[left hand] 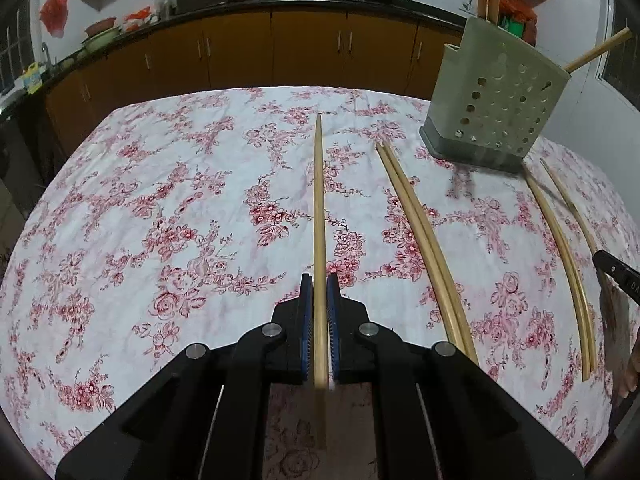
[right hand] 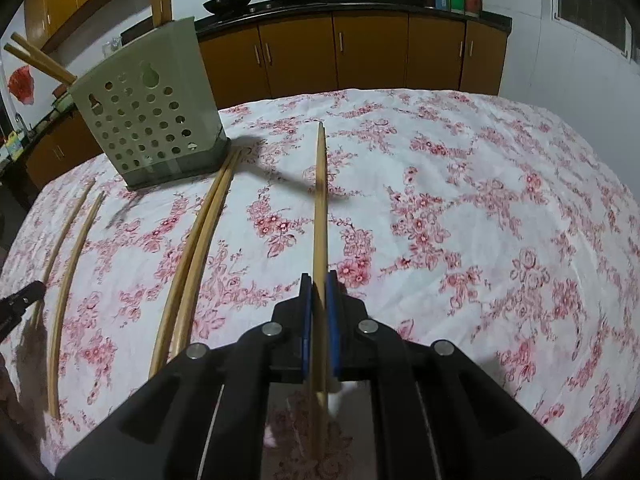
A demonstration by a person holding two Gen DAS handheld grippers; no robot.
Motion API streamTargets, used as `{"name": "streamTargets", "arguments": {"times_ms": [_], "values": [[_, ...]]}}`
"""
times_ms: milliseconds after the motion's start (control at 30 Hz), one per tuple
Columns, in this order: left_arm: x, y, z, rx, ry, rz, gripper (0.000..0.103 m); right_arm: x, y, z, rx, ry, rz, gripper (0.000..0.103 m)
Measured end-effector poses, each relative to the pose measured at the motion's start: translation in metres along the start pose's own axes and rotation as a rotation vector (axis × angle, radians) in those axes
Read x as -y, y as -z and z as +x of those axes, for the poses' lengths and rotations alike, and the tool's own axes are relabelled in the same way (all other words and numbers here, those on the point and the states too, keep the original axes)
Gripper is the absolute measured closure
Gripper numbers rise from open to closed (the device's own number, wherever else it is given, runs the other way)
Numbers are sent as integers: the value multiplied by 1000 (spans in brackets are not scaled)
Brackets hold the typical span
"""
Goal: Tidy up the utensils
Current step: 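Lift both held chopsticks toward the green holder, then insert both chopsticks into the green holder and open both tools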
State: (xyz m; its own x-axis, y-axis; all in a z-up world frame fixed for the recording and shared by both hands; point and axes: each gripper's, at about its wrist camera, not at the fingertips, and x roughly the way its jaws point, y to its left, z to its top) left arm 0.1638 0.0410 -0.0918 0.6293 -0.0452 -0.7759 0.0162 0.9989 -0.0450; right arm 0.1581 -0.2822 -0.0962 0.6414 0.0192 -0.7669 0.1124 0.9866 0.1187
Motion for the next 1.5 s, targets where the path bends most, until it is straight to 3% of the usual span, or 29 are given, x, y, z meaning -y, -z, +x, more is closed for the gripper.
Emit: {"name": "streamTargets", "arguments": {"times_ms": [300, 367, 667, 867, 1333, 1500], "values": [[3, -1, 0, 0, -10, 10, 95, 2, -3, -3, 8, 4, 8, 95], [1, -2, -5, 6, 0, -5, 95, 4, -8, -14, 43, -11, 21, 95], [-8, -46, -83, 240, 67, -56, 96, -1, -48, -99, 317, -22, -6, 95], [-9, -65, -102, 303, 93, -97, 96, 0, -58, -112, 364, -21, -8, 95], [28, -103, -178, 439, 234, 7, 96, -18, -104, -205, 526, -253, -3, 95], [47, -116, -194, 483, 287, 32, 96, -36, -118, -221, 577, -291, -28, 95]]}}
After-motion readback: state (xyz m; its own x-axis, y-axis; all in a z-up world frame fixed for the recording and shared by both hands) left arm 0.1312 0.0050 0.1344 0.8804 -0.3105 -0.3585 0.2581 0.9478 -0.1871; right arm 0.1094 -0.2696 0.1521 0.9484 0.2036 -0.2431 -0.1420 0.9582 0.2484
